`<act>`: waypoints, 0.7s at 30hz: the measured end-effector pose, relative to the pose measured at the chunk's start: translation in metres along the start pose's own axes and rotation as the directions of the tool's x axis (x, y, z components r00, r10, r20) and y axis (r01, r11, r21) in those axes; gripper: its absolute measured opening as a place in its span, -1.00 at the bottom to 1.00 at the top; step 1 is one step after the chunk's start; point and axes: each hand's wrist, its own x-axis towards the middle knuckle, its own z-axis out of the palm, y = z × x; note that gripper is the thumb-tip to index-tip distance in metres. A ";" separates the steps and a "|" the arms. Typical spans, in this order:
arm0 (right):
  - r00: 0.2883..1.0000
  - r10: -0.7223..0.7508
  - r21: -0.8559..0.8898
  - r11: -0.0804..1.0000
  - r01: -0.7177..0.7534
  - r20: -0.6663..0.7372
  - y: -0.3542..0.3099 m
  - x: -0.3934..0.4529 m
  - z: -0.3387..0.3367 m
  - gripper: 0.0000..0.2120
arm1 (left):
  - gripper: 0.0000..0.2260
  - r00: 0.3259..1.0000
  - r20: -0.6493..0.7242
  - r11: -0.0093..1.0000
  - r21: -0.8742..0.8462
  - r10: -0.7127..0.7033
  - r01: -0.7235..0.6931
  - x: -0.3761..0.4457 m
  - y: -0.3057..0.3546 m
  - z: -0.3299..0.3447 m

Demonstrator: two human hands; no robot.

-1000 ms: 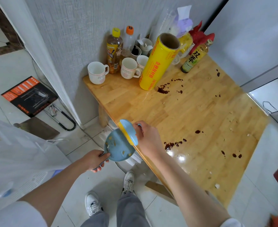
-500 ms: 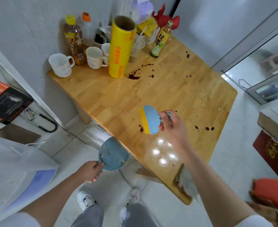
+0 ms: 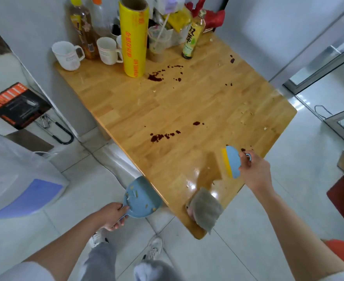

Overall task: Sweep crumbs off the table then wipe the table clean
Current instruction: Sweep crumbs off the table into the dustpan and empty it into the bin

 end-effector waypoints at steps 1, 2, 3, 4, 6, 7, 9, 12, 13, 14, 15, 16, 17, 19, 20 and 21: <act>1.000 0.004 -0.027 1.000 -0.004 0.008 0.007 -0.003 0.002 -0.72 | -0.64 1.000 -0.014 1.000 0.005 0.011 -0.011 -0.001 0.001 0.006; 1.000 -0.001 -0.051 0.999 0.001 0.013 0.013 -0.007 0.005 -0.70 | -0.64 0.999 -0.029 1.000 0.012 0.023 -0.022 -0.002 0.001 0.013; 1.000 -0.012 -0.070 0.997 0.013 0.012 0.017 -0.011 0.008 -0.68 | -0.63 0.998 -0.047 0.999 0.018 0.034 -0.033 -0.002 0.001 0.019; 1.000 -0.013 -0.083 0.996 0.014 0.008 0.019 -0.015 0.012 -0.67 | -0.63 0.997 -0.063 0.999 0.016 0.044 -0.043 -0.003 0.001 0.024; 1.000 0.000 -0.081 0.997 0.000 -0.002 0.018 -0.025 0.020 -0.68 | -0.63 0.995 -0.083 0.998 -0.007 0.058 -0.059 -0.003 0.000 0.033; 1.000 -0.001 -0.072 0.997 0.001 -0.002 0.016 -0.029 0.025 -0.68 | -0.62 0.994 -0.088 0.997 -0.020 0.066 -0.068 -0.002 -0.001 0.038; 1.000 -0.025 -0.061 0.998 0.025 0.007 0.003 -0.035 0.034 -0.69 | -0.62 0.993 -0.092 0.997 -0.022 0.078 -0.080 -0.001 -0.003 0.044; 0.994 -0.102 -0.060 0.993 0.105 0.050 -0.024 -0.041 0.053 -0.70 | -0.63 0.992 -0.094 0.996 -0.018 0.084 -0.086 0.001 -0.009 0.051; 0.989 -0.134 -0.042 0.990 0.137 0.062 -0.033 -0.044 0.059 -0.70 | -0.64 0.991 -0.097 0.996 -0.017 0.088 -0.090 0.001 -0.010 0.052; 0.984 -0.162 -0.023 0.986 0.164 0.070 -0.042 -0.046 0.064 -0.70 | -0.64 0.990 -0.103 0.995 -0.015 0.092 -0.094 0.001 -0.010 0.053; 0.979 -0.188 -0.015 0.982 0.190 0.084 -0.051 -0.049 0.069 -0.70 | -0.64 0.989 -0.111 0.995 -0.021 0.093 -0.096 0.001 -0.012 0.054; 0.971 -0.214 -0.021 0.976 0.217 0.105 -0.058 -0.052 0.073 -0.71 | -0.64 0.988 -0.121 0.995 -0.031 0.092 -0.096 0.000 -0.014 0.053; 0.963 -0.239 -0.029 0.969 0.245 0.125 -0.063 -0.056 0.076 -0.71 | -0.64 0.988 -0.129 0.994 -0.041 0.090 -0.096 -0.002 -0.016 0.053; 0.953 -0.270 -0.024 0.961 0.275 0.138 -0.067 -0.060 0.074 -0.72 | -0.64 0.986 -0.136 0.993 -0.050 0.096 -0.103 -0.004 -0.018 0.052; 0.954 -0.273 -0.012 0.961 0.276 0.127 -0.066 -0.060 0.070 -0.72 | -0.64 0.985 -0.137 0.993 -0.048 0.102 -0.110 -0.005 -0.018 0.051; 0.955 -0.275 -0.006 0.961 0.277 0.112 -0.065 -0.059 0.066 -0.72 | -0.64 0.985 -0.135 0.992 -0.046 0.107 -0.114 -0.005 -0.018 0.050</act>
